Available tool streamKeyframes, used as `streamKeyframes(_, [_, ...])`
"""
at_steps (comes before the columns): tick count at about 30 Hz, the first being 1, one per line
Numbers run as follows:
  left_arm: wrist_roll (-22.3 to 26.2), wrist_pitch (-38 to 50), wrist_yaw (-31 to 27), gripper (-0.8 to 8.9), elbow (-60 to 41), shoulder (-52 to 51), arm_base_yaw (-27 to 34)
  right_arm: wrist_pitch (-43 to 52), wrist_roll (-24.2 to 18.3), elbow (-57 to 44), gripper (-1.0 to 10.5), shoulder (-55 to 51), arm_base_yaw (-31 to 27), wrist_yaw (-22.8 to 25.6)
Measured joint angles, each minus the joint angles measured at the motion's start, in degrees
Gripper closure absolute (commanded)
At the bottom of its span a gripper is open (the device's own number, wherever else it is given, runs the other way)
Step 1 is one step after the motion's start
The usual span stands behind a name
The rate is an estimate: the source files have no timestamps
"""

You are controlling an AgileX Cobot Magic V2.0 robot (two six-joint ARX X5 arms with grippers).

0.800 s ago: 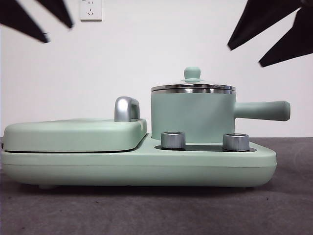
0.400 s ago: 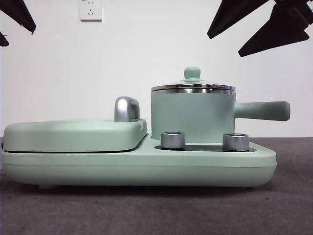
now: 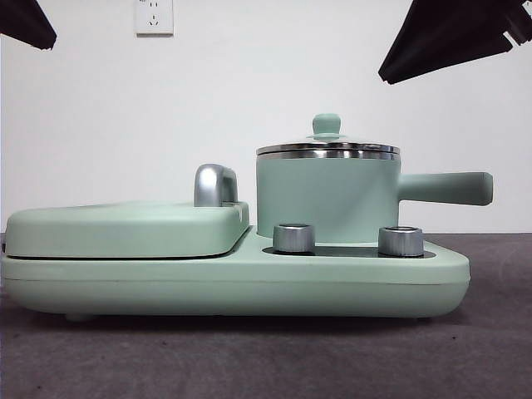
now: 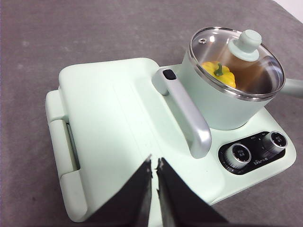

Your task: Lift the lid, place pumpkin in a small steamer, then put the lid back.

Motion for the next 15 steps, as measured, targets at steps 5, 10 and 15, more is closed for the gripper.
streamKeyframes(5, [0.00,0.02,0.00,7.87,0.00,-0.35,0.00,0.07,0.00,0.00,9.3,0.00,0.07,0.04])
streamKeyframes(10, [0.00,0.02,0.00,7.87,0.00,-0.39,0.00,0.07,0.00,0.00,9.3,0.00,0.07,0.04])
streamKeyframes(15, [0.00,0.02,0.00,7.87,0.00,-0.39,0.00,0.07,0.00,0.00,9.3,0.00,0.07,0.04])
